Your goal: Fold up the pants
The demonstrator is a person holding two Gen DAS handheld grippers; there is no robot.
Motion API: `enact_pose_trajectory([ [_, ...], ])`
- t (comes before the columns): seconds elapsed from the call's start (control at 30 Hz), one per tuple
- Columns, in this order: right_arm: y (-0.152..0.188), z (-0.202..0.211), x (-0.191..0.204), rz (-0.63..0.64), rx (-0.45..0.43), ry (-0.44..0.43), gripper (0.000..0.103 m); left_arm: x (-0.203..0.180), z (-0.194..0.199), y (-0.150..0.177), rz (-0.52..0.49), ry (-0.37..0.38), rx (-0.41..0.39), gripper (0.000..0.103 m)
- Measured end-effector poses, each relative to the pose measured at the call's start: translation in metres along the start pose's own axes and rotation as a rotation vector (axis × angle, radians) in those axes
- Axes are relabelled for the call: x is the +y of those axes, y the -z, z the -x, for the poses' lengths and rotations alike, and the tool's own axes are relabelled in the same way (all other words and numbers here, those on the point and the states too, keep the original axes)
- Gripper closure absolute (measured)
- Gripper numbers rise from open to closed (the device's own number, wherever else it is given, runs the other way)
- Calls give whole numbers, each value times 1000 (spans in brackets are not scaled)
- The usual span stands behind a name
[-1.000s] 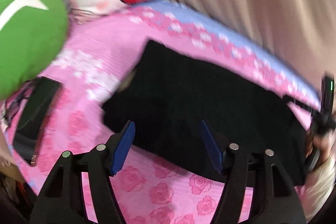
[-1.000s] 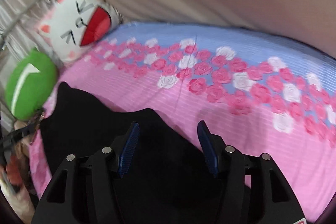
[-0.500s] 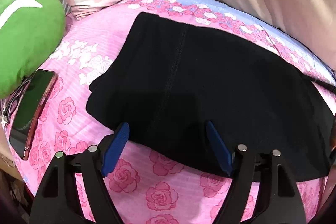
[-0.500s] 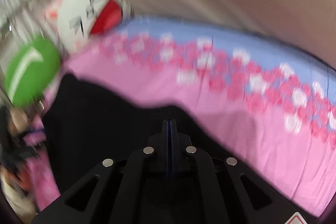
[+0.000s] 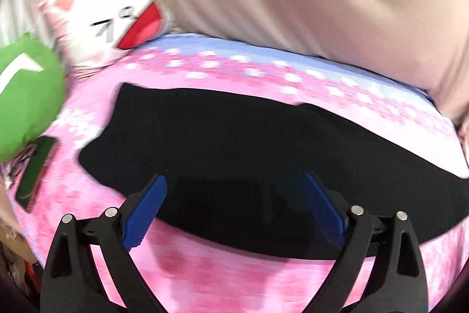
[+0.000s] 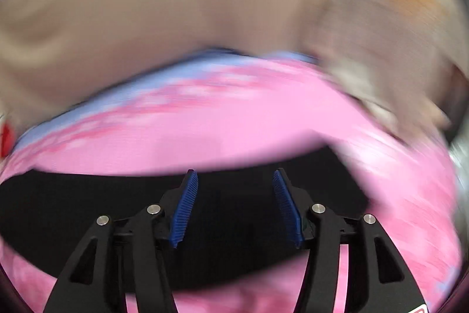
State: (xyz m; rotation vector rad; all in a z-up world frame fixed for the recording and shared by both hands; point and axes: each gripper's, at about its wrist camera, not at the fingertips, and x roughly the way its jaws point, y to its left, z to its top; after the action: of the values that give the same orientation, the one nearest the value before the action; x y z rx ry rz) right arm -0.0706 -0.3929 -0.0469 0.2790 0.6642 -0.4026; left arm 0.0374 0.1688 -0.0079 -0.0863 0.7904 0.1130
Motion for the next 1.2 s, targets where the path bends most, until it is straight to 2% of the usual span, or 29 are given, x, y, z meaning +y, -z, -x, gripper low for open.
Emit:
enact_pose_trajectory([
  [0.03, 9, 1, -43, -79, 30, 38, 49, -18, -2, 2, -20, 12, 11, 11],
  [0.1, 20, 2, -88, -171, 64, 34, 49, -46, -3, 8, -48, 36, 24, 11],
  [0.2, 26, -10, -129, -280, 119, -115, 45, -87, -5, 15, -87, 62, 42, 11],
  [0.27, 28, -19, -136, -298, 147, -179, 45, -109, -3, 21, -102, 78, 57, 11],
  [0.33, 27, -26, -124, -285, 149, -195, 40, -122, -2, 25, -118, 84, 67, 11],
  [0.43, 23, -40, -122, -355, 169, -330, 39, -131, 1, 28, -138, 71, 68, 11],
  [0.57, 17, -49, -114, -382, 161, -357, 40, -133, 5, 29, -137, 59, 69, 10],
  [0.6, 15, -51, -115, -393, 159, -368, 44, -132, 5, 29, -135, 56, 70, 10],
  [0.7, 12, -62, -112, -425, 175, -395, 87, -131, 2, 31, -134, 44, 79, 10],
  [0.73, 14, -61, -113, -440, 180, -414, 87, -130, 1, 31, -132, 42, 84, 10],
  [0.83, 9, -43, -98, -413, 114, -401, 88, -124, -2, 32, -131, 27, 85, 10],
  [0.93, -2, -18, -71, -367, 67, -454, 88, -114, -6, 31, -115, 30, 90, 10],
  [1.07, -22, 19, -2, -233, 25, -529, 88, -97, -11, 32, -85, 49, 99, 10],
  [1.2, -29, 38, 72, -124, 32, -612, 88, -77, -15, 33, -74, 61, 100, 10],
])
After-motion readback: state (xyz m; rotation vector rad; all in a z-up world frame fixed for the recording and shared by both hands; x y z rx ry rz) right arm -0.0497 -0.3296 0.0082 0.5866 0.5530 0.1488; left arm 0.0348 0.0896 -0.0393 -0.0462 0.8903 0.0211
